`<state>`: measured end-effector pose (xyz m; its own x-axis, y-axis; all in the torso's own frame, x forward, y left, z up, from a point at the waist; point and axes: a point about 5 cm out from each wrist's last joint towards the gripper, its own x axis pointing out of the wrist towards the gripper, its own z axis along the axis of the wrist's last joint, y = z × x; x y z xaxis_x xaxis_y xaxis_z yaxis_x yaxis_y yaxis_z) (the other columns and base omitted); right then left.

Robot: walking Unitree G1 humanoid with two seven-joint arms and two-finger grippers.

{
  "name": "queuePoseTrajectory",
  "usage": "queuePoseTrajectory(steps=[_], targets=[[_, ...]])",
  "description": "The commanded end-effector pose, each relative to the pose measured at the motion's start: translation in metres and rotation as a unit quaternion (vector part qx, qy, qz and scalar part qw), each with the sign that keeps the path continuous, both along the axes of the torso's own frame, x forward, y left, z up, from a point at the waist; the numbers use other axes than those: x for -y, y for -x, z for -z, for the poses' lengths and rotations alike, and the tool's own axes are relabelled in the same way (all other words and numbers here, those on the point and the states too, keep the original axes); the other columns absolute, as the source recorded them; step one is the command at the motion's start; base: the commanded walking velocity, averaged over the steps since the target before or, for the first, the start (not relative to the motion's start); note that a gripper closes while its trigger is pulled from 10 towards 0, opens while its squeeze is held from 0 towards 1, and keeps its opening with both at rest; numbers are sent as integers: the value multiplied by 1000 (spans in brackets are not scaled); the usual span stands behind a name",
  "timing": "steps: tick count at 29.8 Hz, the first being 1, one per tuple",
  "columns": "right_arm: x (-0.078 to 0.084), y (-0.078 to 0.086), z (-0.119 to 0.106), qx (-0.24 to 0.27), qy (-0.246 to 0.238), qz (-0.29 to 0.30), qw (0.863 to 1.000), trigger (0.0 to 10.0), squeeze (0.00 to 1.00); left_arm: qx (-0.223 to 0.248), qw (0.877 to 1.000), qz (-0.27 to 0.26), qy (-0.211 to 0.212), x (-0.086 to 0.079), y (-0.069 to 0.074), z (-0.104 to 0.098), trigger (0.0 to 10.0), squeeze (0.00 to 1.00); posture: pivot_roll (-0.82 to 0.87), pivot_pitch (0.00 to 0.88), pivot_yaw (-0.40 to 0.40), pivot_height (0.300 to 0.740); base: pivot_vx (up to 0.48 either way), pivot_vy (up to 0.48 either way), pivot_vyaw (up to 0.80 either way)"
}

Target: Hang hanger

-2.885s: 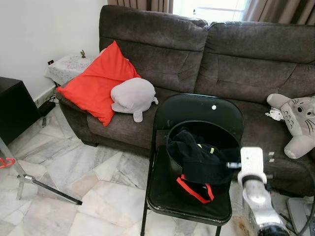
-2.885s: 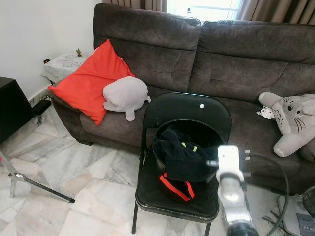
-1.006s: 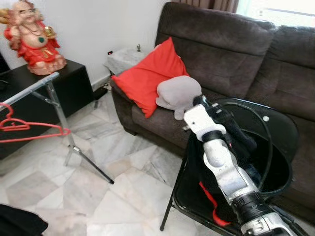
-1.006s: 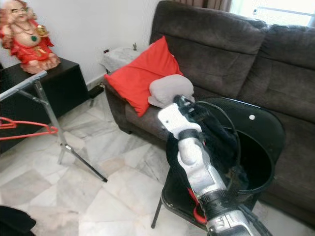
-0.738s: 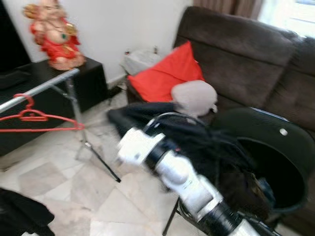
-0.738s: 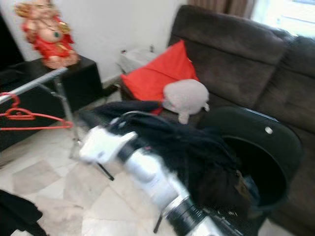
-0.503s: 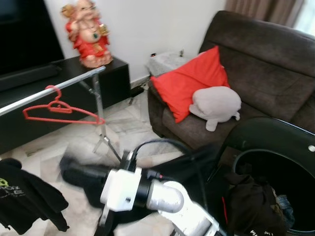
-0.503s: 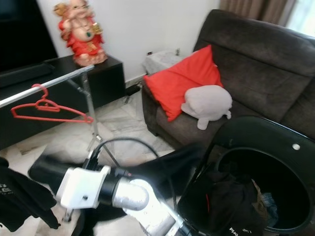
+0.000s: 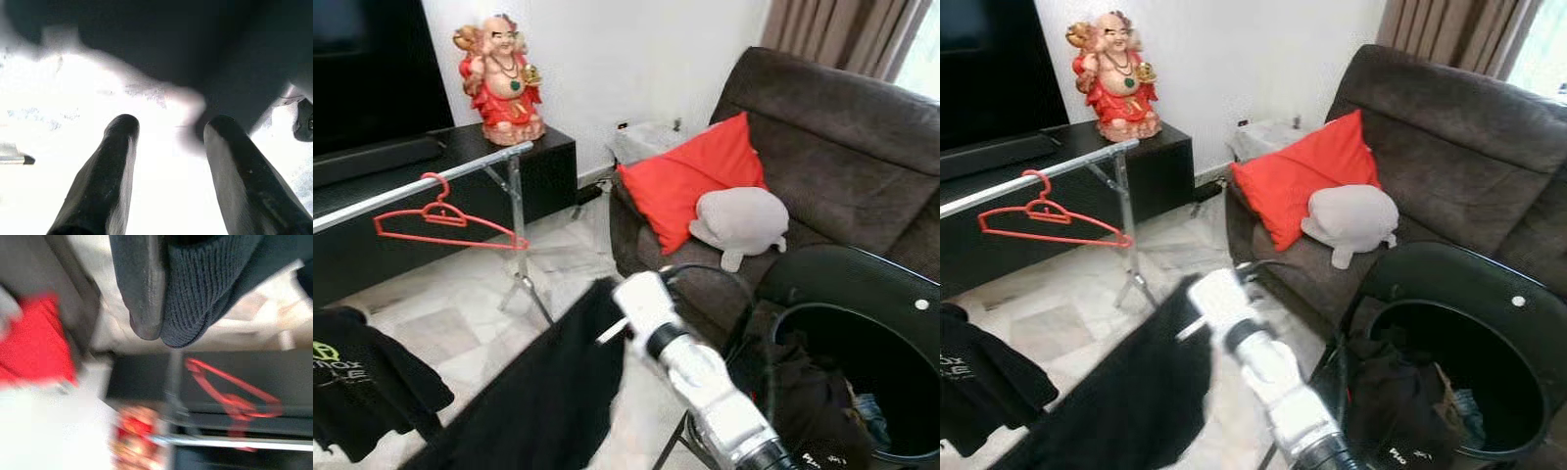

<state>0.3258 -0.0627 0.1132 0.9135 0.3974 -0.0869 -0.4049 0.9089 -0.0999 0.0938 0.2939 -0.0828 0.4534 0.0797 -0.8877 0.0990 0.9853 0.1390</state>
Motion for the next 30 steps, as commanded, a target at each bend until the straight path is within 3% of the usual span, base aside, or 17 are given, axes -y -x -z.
queuePoseTrajectory(steps=[1, 5, 14, 30], targets=[[10, -5, -2, -3, -15, 26, 1000, 10000, 0, -9, 1000, 11, -9, -3, 0, -1, 10000, 0, 3, 0, -4, 740, 0, 0, 0], [7, -6, -4, -9, -43, 38, 998, 10000, 0, -9, 1000, 10, -13, -3, 0, -1, 10000, 0, 10, 0, -7, 740, 0, 0, 0], [-11, -1, -7, 10, -27, 7, 1000, 10000, 0, -9, 1000, 6, -16, -4, 1, -1, 10000, 0, 15, 0, -10, 740, 0, 0, 56], [6, -9, -10, 14, -25, 30, 999, 10000, 0, -11, 1000, -2, -16, -3, 1, 0, 10000, 0, 6, 0, -12, 740, 0, 0, 798]])
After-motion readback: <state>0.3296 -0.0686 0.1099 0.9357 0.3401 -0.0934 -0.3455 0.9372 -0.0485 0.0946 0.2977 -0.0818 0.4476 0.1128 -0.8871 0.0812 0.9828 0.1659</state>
